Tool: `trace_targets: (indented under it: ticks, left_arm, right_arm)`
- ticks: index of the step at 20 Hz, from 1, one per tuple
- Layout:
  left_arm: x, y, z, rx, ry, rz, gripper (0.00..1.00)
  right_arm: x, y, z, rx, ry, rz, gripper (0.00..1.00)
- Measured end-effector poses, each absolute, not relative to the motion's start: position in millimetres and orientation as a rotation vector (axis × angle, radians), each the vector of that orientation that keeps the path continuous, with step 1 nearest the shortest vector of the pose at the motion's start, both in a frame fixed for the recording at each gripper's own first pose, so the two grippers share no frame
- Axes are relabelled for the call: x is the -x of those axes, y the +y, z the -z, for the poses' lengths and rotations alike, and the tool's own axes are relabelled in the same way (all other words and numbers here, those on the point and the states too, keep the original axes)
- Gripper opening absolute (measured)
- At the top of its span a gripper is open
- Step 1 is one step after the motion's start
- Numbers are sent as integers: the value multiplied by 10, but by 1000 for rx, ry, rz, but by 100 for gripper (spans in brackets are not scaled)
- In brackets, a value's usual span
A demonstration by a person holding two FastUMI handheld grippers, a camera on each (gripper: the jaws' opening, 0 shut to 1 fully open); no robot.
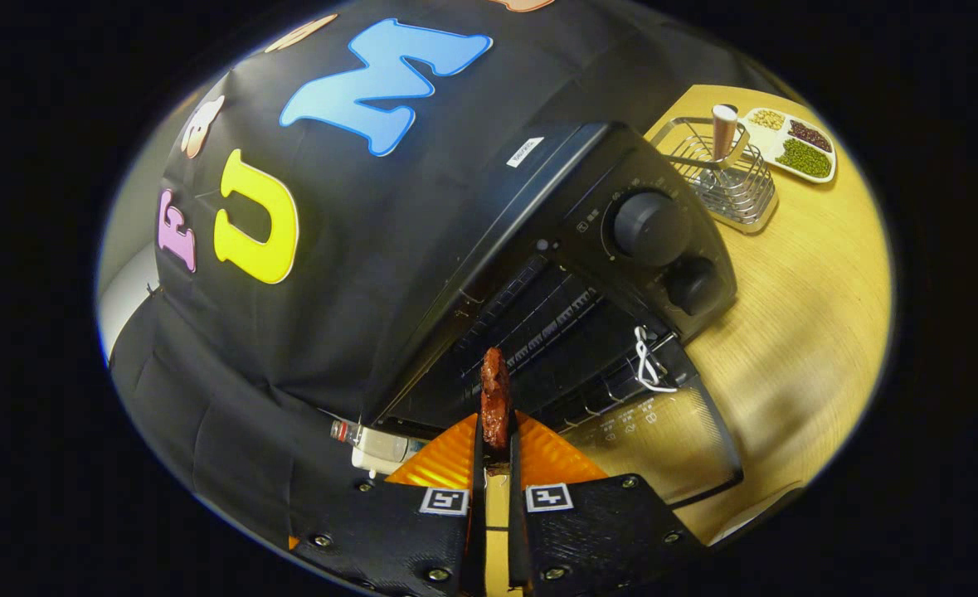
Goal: Open the electric oven with the left hand, put the food in, and close the electric oven.
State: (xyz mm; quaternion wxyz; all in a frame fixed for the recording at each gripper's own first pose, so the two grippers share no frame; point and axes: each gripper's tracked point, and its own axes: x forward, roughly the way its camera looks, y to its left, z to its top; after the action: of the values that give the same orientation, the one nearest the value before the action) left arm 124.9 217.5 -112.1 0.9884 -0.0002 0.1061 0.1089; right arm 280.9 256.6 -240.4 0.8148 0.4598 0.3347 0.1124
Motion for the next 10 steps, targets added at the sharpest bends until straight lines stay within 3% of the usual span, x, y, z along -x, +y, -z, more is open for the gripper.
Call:
trace_targets:
  ticks: [1,2,6,8,10]
  left_arm:
    - [-1237,2195,1116,1,218,-223,91]
    - [-1228,2213,1140,3,224,-226,97]
    - [-1219,2272,1162,0,234,-237,100]
    - [-1230,2281,1147,-7,231,-237,100]
    - [-1233,2297,1142,-16,229,-238,91]
  right_arm:
    - [-2901,2572,2408,-973,697,-236,11]
    - [-2957,2581,2407,-971,687,-240,11]
    - [-3059,2692,2412,-989,670,-259,11]
    - [-3088,2728,2460,-992,671,-257,11]
    - [-3113,2731,2561,-977,685,-243,11]
